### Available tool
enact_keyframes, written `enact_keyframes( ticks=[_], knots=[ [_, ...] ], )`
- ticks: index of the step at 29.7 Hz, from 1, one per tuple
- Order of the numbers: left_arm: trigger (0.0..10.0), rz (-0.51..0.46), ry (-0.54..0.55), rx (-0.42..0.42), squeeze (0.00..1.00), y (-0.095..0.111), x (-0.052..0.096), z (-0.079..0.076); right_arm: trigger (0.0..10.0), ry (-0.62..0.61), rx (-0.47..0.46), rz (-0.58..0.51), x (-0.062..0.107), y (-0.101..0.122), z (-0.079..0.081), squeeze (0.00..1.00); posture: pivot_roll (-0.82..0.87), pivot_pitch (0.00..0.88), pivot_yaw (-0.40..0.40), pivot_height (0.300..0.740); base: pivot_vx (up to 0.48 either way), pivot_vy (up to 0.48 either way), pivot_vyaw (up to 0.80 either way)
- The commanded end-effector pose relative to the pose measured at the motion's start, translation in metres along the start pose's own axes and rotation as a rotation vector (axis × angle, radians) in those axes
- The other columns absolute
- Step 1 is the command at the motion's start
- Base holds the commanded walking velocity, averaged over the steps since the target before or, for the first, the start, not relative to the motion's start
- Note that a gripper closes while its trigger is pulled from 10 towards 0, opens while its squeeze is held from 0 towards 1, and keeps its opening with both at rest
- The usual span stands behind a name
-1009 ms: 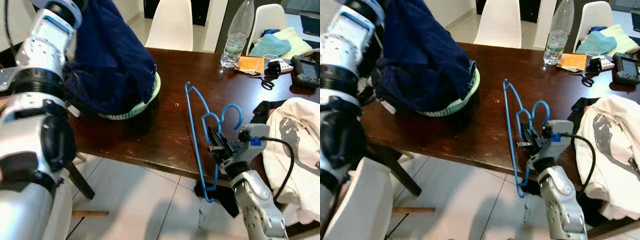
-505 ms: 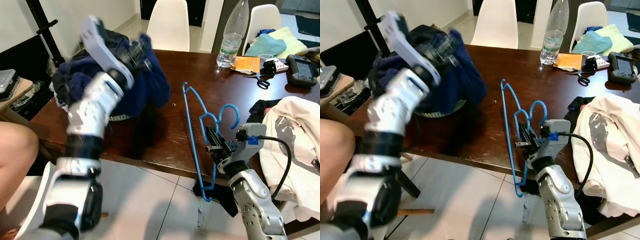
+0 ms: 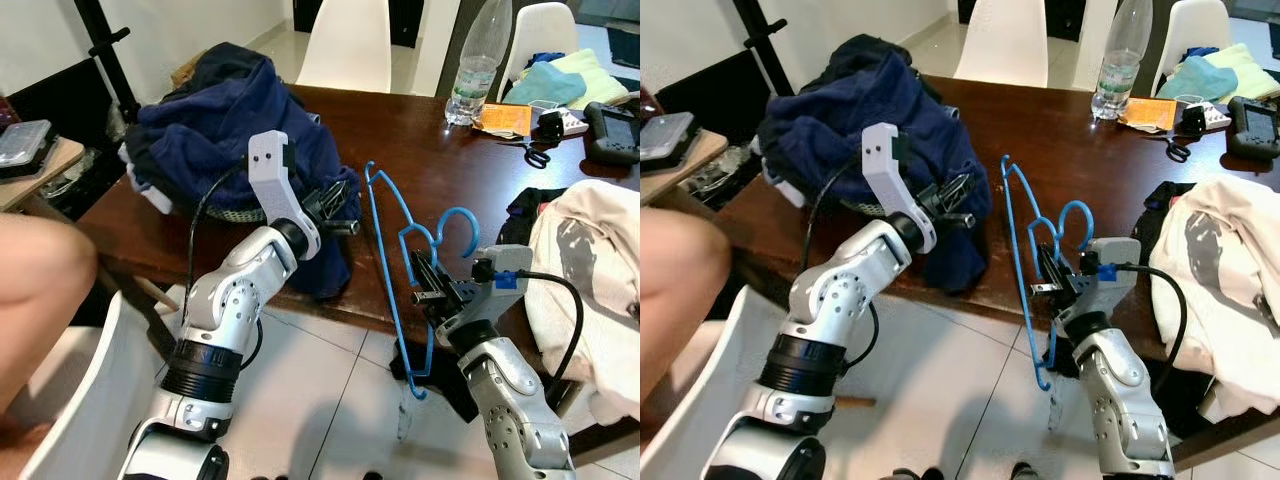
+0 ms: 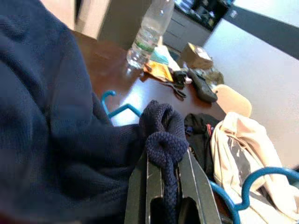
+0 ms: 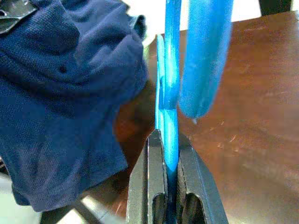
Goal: Hang hanger
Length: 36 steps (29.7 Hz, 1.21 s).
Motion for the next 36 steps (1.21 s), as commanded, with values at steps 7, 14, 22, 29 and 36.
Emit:
enact_keyframes(
  ticks=[7, 14, 22, 29, 36],
  knots=[
    [10.0, 0.056, -0.044, 0.017, 0.00, -0.023, -0.001, -0.022, 10.0, -0.018, 0.008, 0.044, 0.007, -0.011, -0.007, 0.00, 0.02, 0.165, 0.036, 0.740, -0.397, 0.000, 0.00],
    [10.0, 0.087, -0.073, 0.016, 0.00, -0.036, 0.000, -0.033, 10.0, -0.034, 0.016, 0.065, 0.009, -0.016, -0.012, 0.00, 0.02, 0.166, 0.039, 0.740, -0.399, 0.000, 0.00],
    [10.0, 0.125, -0.090, 0.036, 0.00, -0.050, 0.003, -0.039, 10.0, -0.061, 0.014, 0.093, 0.013, -0.024, -0.019, 0.00, 0.02, 0.168, 0.040, 0.740, -0.415, 0.000, 0.00],
    [10.0, 0.163, -0.135, 0.080, 0.00, -0.065, 0.002, -0.053, 10.0, -0.118, 0.036, 0.140, 0.018, -0.035, -0.032, 0.00, 0.01, 0.170, 0.041, 0.740, -0.423, 0.000, 0.00],
    [10.0, 0.074, -0.061, 0.085, 0.00, -0.045, -0.003, -0.028, 10.0, -0.175, 0.082, 0.199, 0.024, -0.047, -0.046, 0.00, 0.00, 0.170, 0.047, 0.740, -0.319, 0.000, 0.00]
  ],
)
Point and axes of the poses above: a point about 5 cm out from each wrist's last joint towards the gripper, its own x axis pointing back from the gripper into the wrist, its own y axis along the axis of the wrist's last joint, z = x × y, the point moved 6 cm from there along -x, pointing out of the wrist towards the gripper, and after that the axes turned 13 degrees about x, right-handed, at the moved point
